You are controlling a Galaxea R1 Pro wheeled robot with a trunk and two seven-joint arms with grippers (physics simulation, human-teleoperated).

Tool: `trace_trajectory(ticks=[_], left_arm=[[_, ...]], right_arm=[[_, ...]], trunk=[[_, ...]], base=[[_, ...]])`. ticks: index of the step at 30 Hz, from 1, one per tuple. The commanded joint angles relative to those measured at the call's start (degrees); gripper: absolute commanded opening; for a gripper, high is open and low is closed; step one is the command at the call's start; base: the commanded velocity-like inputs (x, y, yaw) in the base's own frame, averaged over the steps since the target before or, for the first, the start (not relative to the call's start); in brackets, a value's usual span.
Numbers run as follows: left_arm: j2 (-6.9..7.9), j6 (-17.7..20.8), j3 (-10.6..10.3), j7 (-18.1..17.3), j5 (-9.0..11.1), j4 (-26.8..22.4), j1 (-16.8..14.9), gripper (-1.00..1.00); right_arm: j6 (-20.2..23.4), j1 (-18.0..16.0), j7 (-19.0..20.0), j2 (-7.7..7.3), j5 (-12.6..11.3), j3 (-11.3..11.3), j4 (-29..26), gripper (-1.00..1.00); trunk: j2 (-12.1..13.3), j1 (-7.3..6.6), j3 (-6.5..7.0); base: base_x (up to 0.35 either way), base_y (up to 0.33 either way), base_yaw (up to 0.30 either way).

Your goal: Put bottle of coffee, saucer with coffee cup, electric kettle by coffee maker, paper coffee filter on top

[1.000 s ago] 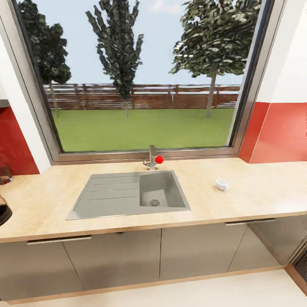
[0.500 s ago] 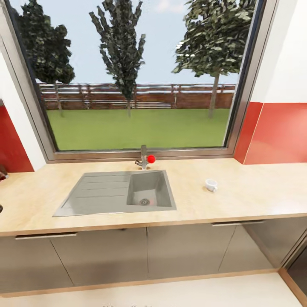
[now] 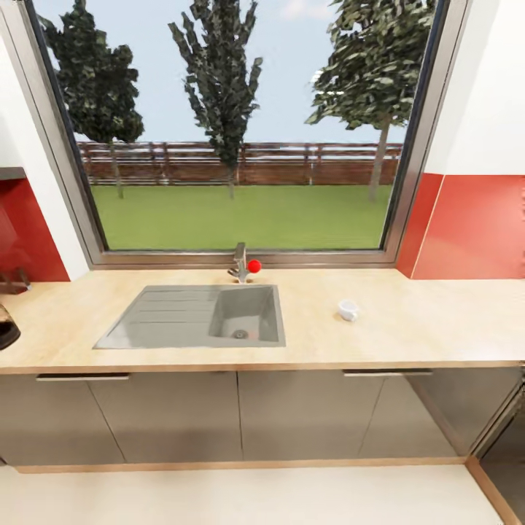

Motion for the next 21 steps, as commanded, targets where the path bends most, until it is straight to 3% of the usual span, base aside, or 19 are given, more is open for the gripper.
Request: trace_trajectory(ticks=[1, 12, 21], left_arm=[[-0.05, 0.4, 0.3, 0.0, -0.6, -0.2, 0.0, 1.00], [-0.07, -3.9, 0.4, 0.1, -0.5, -0.1, 0.0, 1.00], [-0.07, -4.1, 0.3, 0.0, -0.5, -0.1, 0.0, 1.00]], right_arm=[[-0.2, 0.0, 0.0, 0.03, 0.4, -0.3, 0.1, 1.00], [-0.2, 0.0, 0.0, 0.03, 0.4, -0.3, 0.1, 1.00], [-0.2, 0.0, 0.0, 0.03, 0.4, -0.3, 0.1, 1.00]], trunk=[[-0.1, 0.01, -0.11], [-0.1, 0.01, -0.12], [-0.1, 0.01, -0.12]], base=[[-0.244, -0.219, 0.001], [-0.264, -0.197, 0.000], [-0.050, -0.264, 0.000]])
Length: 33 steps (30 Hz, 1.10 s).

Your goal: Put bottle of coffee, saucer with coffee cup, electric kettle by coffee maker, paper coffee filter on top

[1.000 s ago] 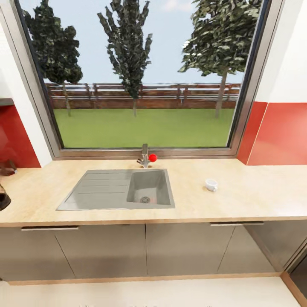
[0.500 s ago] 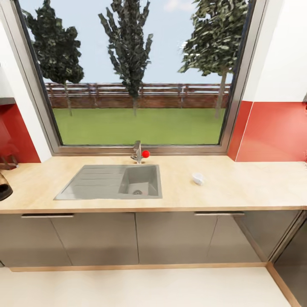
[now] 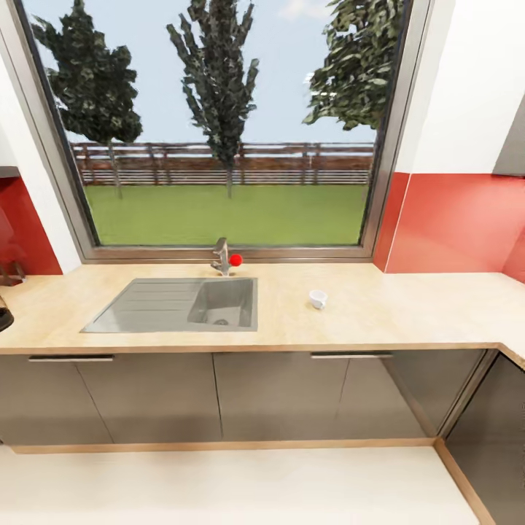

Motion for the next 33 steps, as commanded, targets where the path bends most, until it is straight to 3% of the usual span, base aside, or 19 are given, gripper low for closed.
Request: trace_trajectory(ticks=[1, 4, 6, 7, 12, 20, 25, 30, 31, 32, 33], left_arm=[[-0.02, 0.2, 0.4, 0.0, -0.6, -0.2, 0.0, 1.00], [0.03, 0.1, 0.4, 0.0, -0.6, -0.2, 0.0, 1.00], [0.07, 0.0, 0.3, -0.2, -0.7, -0.2, 0.0, 1.00], [0.17, -0.2, 0.4, -0.6, -0.8, 0.0, 0.0, 1.00], [0.22, -2.4, 0.3, -0.8, -0.8, 0.0, 0.0, 1.00], [0.41, -5.5, -0.1, -0.8, -0.8, 0.1, 0.0, 1.00], [0.63, -5.7, -0.3, -0.8, -0.9, 0.0, 0.0, 1.00], [0.69, -5.8, -0.3, -0.8, -0.9, 0.0, 0.0, 1.00], [0.63, -5.8, -0.3, -0.8, -0.9, 0.0, 0.0, 1.00], [0.68, -5.8, 0.0, -0.8, -0.8, -0.1, 0.0, 1.00], [0.73, -5.8, 0.0, -0.8, -0.8, -0.1, 0.0, 1.00]], right_arm=[[-0.2, 0.0, 0.0, 0.03, 0.3, -0.3, 0.1, 1.00], [-0.2, 0.0, 0.0, 0.03, 0.3, -0.3, 0.0, 1.00], [-0.2, 0.0, 0.0, 0.25, 0.2, -0.3, -3.6, 1.00], [0.3, 0.0, 0.0, 0.95, 0.0, -0.1, -17.5, 1.00], [0.2, 0.0, -0.1, 4.57, 0.1, 0.0, -27.6, 1.00], [0.3, 0.0, -0.1, 8.61, 0.0, 0.1, -44.0, 1.00], [0.7, 0.0, -0.1, 9.99, 0.0, 0.1, -53.5, 1.00], [5.5, -0.6, -0.1, 10.40, 0.0, 1.6, -63.3, 1.00], [6.9, -1.6, -0.1, 10.52, 0.0, 2.1, -65.0, 1.00], [8.1, -8.0, -0.2, 10.70, -0.3, 2.5, -66.2, 1.00], [8.3, -11.3, -0.2, 10.73, -1.2, 2.5, -66.3, 1.00]], trunk=[[-0.1, 0.03, -0.11], [-0.1, 0.03, -0.11], [-0.1, 0.03, -0.11], [-0.1, 0.03, -0.11], [-0.1, 0.03, -0.11], [-0.1, 0.03, -0.11], [-0.1, 0.03, -0.11], [-0.1, 0.03, -0.11], [-0.1, 0.03, -0.11], [-0.1, 0.03, -0.11], [-0.1, 0.03, -0.11]], base=[[-0.001, -0.090, 0.000], [0.000, -0.039, 0.000], [0.000, 0.000, 0.000], [0.000, 0.000, 0.000], [0.000, 0.000, 0.000], [0.000, 0.000, 0.000], [0.000, 0.000, 0.000], [0.000, 0.000, 0.000], [0.000, 0.000, 0.000], [0.000, 0.000, 0.000], [0.000, 0.000, 0.000]])
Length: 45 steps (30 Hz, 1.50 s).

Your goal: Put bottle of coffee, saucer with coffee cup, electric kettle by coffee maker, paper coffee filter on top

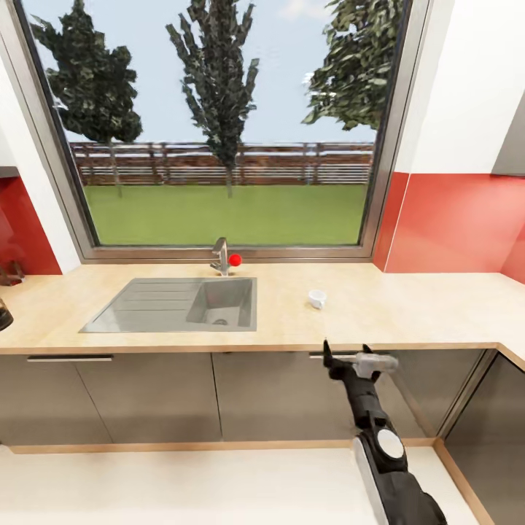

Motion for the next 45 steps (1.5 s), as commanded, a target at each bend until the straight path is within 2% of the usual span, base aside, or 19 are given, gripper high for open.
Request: trace_trajectory(ticks=[1, 2, 3, 4, 5, 7, 9, 11, 16, 21, 33, 36, 45], left_arm=[[0.02, -0.2, 0.5, 0.0, -0.6, 0.0, 0.0, 1.00], [0.01, -0.2, 0.6, 0.0, -0.5, 0.0, 0.0, 1.00], [-0.01, -0.2, 0.6, 0.0, -0.5, 0.0, 0.0, 1.00], [-0.11, -0.2, 0.6, -0.1, -0.6, 0.0, 0.0, 1.00], [-0.31, -0.2, 0.3, -0.1, -0.7, 0.0, 0.0, 1.00], [-0.47, -0.1, 0.5, 0.1, -0.7, 0.0, 0.0, 1.00], [-0.47, -0.1, 0.6, 0.4, -0.6, 0.0, 0.0, 1.00], [-0.58, 0.0, 0.6, 0.7, -0.7, 0.0, 0.0, 1.00], [-0.49, 0.1, 0.7, 0.8, -0.6, 0.2, 0.0, 1.00], [-0.43, 0.6, 0.8, 0.8, -0.5, 0.4, 0.0, 1.00], [-0.61, 1.0, 0.6, 0.7, -0.6, 0.7, 0.0, 1.00], [-0.62, 1.1, 0.5, 0.7, -0.6, 0.8, 0.0, 1.00], [-0.54, 1.1, 0.5, 0.6, -0.6, 0.8, 0.1, 1.00]], right_arm=[[0.0, -0.5, -0.2, 0.04, -0.3, 0.0, 0.0, 1.00], [0.2, -3.5, -0.2, 0.03, -1.6, 0.0, 0.0, 1.00], [0.4, -4.4, -0.2, 0.02, -2.0, 0.0, 0.0, 1.00], [1.7, -7.1, -0.2, 0.00, -2.8, 0.0, 0.1, 1.00], [5.3, -11.8, -0.2, -0.02, -3.3, 0.0, 0.7, 1.00], [10.6, -18.6, -0.2, -0.05, -3.5, -0.1, 3.6, 1.00], [14.2, -25.8, -0.4, -0.23, -3.3, -0.2, 9.9, 1.00], [17.3, -35.0, -1.9, -0.42, -2.9, -0.2, 21.4, 1.00], [23.2, -44.1, -2.5, -0.53, -1.0, -0.2, 32.5, 1.00], [24.9, -46.5, -2.0, -0.85, -0.6, -0.2, 35.2, 1.00], [24.9, -46.7, -2.2, -4.64, -0.6, -0.2, 36.3, 1.00], [24.9, -46.7, -2.3, -4.99, -0.6, -0.3, 40.9, 1.00], [25.0, -46.7, -2.2, -5.04, -0.5, -0.3, 45.6, 1.00]], trunk=[[-0.1, 0.02, -0.13], [-0.1, 0.02, -0.13], [-0.1, 0.02, -0.13], [-0.1, 0.02, -0.13], [-0.1, 0.02, -0.13], [-0.1, 0.02, -0.13], [-0.1, 0.02, -0.13], [-0.1, 0.02, -0.13], [-0.1, 0.02, -0.13], [-0.1, 0.02, -0.13], [-0.1, 0.02, -0.13], [-0.1, 0.02, -0.13], [-0.1, 0.02, -0.13]], base=[[0.000, 0.000, 0.000], [0.000, 0.000, 0.000], [0.000, 0.000, 0.000], [0.000, 0.000, 0.000], [0.000, 0.000, 0.000], [0.000, 0.000, 0.000], [0.000, 0.000, 0.000], [0.000, 0.000, 0.000], [0.060, 0.000, 0.000], [0.283, 0.000, 0.000], [0.306, -0.084, 0.000], [0.233, -0.252, 0.000], [0.253, -0.233, 0.000]])
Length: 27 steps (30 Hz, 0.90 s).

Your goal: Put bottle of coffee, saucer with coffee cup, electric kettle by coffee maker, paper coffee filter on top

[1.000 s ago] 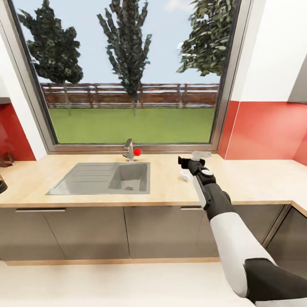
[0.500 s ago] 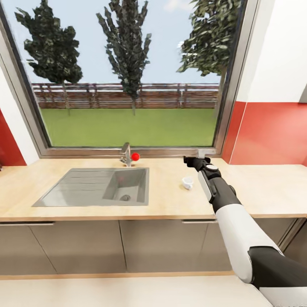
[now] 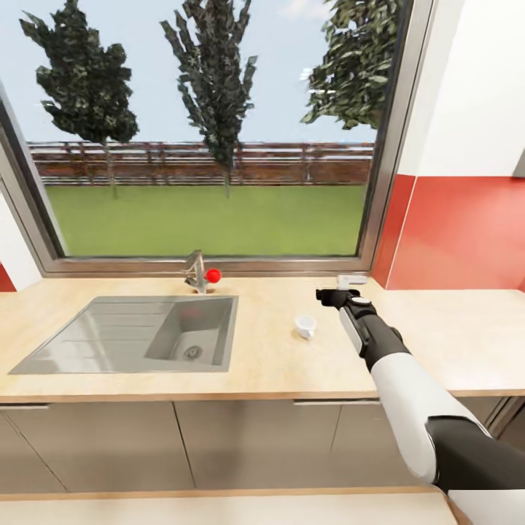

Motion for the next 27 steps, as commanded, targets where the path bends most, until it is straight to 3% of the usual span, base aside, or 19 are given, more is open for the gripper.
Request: trace_trajectory(ticks=[1, 9, 15, 21, 27], left_arm=[[-0.02, -0.2, 0.5, 0.1, -0.6, 0.0, 0.0, 1.00], [-0.04, -0.3, 0.4, 0.2, -0.6, 0.1, 0.2, 1.00], [-0.02, -0.3, 0.4, 0.0, -0.6, 0.1, 0.3, 1.00], [-0.09, -0.4, 0.4, 0.0, -0.5, 0.1, 0.3, 1.00], [-0.12, -0.4, 0.4, 0.2, -0.5, 0.1, 0.3, 1.00]], right_arm=[[0.3, 0.0, -0.1, 0.04, 0.1, -0.1, 0.9, 1.00], [0.3, 0.0, 0.3, -0.18, 0.1, 0.1, 2.5, 1.00], [0.2, 0.0, 0.3, 0.02, -0.1, 0.2, 8.4, 1.00], [0.0, 0.0, 0.3, -0.28, -0.1, 0.0, 12.6, 1.00], [0.0, 0.0, 0.3, -0.39, -0.1, 0.1, 13.8, 1.00]], trunk=[[-0.1, 0.06, -0.11], [-0.1, 0.06, -0.11], [-0.1, 0.06, -0.11], [-0.1, 0.06, -0.11], [-0.1, 0.06, -0.11]], base=[[0.277, -0.220, 0.000], [0.073, -0.056, 0.000], [0.028, -0.001, 0.000], [0.231, 0.000, 0.000], [0.033, 0.000, 0.000]])
